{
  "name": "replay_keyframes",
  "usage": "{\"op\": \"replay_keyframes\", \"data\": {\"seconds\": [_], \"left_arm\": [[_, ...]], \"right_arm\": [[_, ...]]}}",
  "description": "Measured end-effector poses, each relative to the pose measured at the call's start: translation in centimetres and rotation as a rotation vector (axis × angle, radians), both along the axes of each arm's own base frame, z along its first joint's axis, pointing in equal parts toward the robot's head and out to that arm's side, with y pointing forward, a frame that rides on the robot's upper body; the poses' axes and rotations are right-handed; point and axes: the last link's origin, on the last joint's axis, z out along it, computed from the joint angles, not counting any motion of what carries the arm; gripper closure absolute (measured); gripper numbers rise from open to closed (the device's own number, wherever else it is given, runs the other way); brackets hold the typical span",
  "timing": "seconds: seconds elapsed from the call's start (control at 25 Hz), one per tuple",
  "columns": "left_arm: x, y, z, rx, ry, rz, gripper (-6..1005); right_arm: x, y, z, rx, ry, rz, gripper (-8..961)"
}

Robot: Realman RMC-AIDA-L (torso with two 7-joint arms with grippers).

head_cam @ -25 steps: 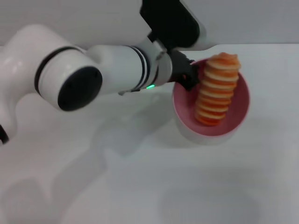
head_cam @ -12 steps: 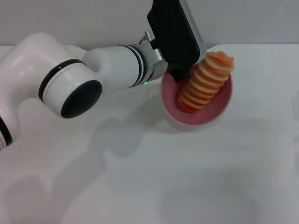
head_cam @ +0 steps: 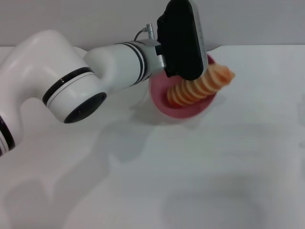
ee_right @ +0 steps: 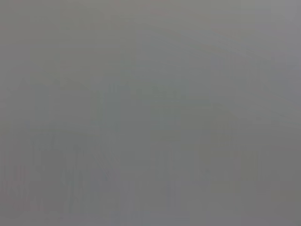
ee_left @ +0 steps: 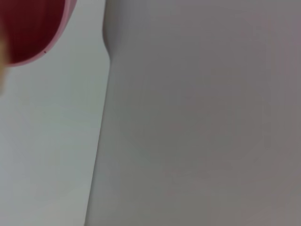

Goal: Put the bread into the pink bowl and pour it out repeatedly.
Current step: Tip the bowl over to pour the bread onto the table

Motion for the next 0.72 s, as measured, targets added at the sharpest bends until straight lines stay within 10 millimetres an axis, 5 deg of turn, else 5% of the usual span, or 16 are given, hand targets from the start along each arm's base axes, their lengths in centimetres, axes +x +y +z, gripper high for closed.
{"op": "replay_keyframes", "data": {"seconds": [0.52,0.72], "left_arm": [[0.6,-0.3,0.3,0.044,0.081,-0.092,923],[1.5,0.4,1.6,0.091,-0.050,0.002,922]], "right_arm": [[-0.4,0.0,-0.2,-0.006,0.011,0.012,343],[-1.1,0.0,-0.3,-0.025,0.034,0.020,343]]}}
